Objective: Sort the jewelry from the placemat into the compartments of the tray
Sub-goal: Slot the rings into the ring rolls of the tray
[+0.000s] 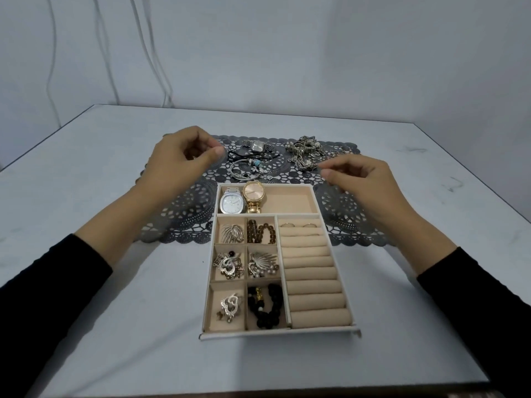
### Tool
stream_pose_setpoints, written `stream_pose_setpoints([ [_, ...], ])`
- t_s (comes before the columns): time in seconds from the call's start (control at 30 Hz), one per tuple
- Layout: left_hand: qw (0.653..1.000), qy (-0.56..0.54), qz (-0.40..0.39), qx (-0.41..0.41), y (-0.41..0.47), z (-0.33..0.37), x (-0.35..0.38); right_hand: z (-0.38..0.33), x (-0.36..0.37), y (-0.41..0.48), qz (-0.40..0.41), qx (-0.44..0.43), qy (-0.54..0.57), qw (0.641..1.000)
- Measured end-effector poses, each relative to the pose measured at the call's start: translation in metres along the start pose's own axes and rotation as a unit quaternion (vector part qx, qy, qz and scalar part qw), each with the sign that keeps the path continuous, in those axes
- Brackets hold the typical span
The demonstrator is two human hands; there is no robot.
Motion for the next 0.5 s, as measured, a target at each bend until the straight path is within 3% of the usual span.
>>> stream_pose_setpoints([
  [0.27,0.996,-0.068,-0.053,0.033,-0.025,0.036,0.033,-0.021,0.013,-0.028,-0.058,-0.037,-0.017,0.997],
  [0.5,0.993,-0.047,-0.090,0.054,-0.038,0.050,0.060,-0.023,0.027,-0.039,-0.172,-0.028,-0.067,0.982],
])
Point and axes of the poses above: each hand's wrist, its own y-axis towards the middle knuckle, its own x-axis out of the palm, z = x × y, the point moved 6 cm from there along y, towards the middle knuckle, and after that the axes turned 14 degrees about -z, right-handed, at the moved point
